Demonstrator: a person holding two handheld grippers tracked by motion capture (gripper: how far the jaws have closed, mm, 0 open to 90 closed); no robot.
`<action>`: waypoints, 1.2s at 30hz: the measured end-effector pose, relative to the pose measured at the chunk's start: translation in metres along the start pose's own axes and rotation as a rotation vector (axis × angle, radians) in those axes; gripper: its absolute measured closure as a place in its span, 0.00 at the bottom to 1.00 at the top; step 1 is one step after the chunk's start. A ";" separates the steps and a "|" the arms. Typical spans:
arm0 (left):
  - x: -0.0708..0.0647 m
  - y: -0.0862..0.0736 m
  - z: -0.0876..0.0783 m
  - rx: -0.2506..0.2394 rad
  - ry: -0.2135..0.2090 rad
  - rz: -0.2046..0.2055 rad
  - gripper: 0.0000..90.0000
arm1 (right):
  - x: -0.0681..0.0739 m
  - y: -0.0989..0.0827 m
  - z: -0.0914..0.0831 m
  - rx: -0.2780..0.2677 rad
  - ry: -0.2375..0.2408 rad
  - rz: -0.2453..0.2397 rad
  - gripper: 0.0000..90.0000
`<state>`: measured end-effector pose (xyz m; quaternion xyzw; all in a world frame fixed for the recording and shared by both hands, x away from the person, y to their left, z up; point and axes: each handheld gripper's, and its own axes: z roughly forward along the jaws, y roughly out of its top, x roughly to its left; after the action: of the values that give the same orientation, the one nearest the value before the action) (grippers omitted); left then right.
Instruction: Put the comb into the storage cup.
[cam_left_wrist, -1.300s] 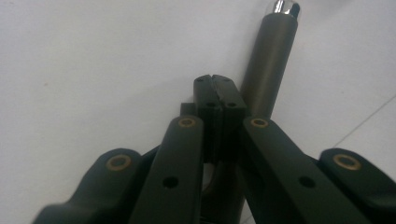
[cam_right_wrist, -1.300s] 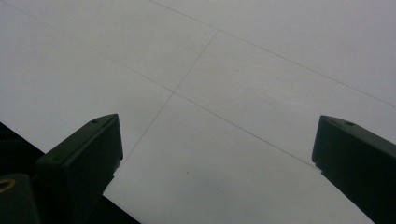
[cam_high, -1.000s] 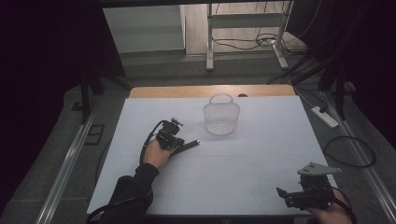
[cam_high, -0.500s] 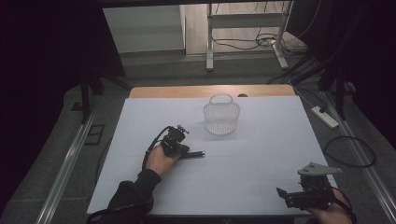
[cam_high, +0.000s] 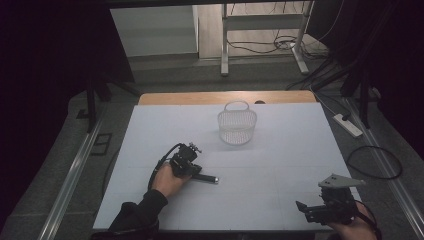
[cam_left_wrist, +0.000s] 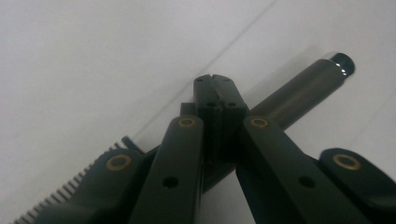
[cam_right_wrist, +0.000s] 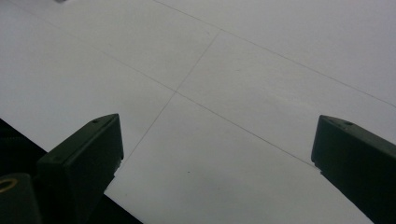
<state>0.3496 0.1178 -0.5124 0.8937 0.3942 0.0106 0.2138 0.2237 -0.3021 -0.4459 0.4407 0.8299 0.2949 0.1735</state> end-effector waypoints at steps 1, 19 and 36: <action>-0.001 -0.002 -0.001 0.003 0.000 0.001 0.99 | 0.000 0.000 0.000 0.000 0.000 0.000 0.03; -0.002 -0.033 -0.021 0.013 -0.004 -0.015 0.99 | 0.001 0.001 0.001 0.008 -0.003 -0.003 0.03; -0.038 -0.008 -0.002 0.006 -0.055 0.038 0.99 | 0.001 0.001 0.002 0.015 -0.002 -0.009 0.03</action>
<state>0.3180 0.0963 -0.5079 0.9017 0.3713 -0.0110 0.2213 0.2251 -0.3002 -0.4468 0.4385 0.8340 0.2872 0.1724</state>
